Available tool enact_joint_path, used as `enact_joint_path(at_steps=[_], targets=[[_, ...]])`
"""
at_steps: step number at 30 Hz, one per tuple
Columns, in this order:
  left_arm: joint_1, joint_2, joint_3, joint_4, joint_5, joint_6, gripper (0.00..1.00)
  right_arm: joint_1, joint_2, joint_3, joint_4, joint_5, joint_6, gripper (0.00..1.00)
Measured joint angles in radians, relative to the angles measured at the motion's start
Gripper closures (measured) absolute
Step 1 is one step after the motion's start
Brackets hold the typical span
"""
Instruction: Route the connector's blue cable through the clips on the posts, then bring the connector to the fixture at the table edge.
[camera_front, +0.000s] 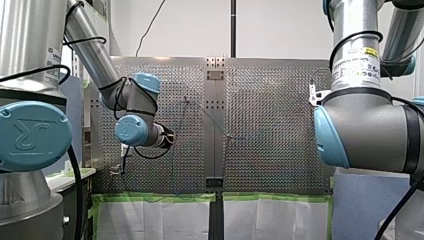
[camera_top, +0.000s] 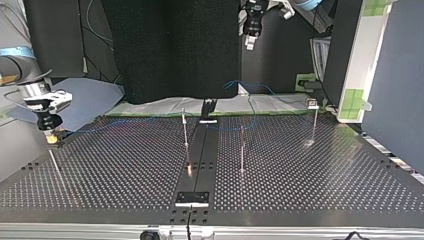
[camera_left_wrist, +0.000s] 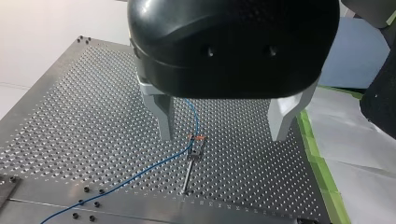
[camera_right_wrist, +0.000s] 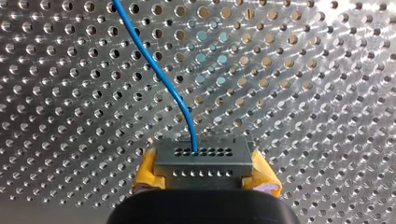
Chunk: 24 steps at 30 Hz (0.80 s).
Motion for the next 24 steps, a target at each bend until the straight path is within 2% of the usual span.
enact_joint_path(at_steps=[24], targets=[[0.0,0.0,0.0,-0.004,0.0,0.0,0.0,0.007,0.01,-0.008,-0.053,-0.001,-0.003,1.0]])
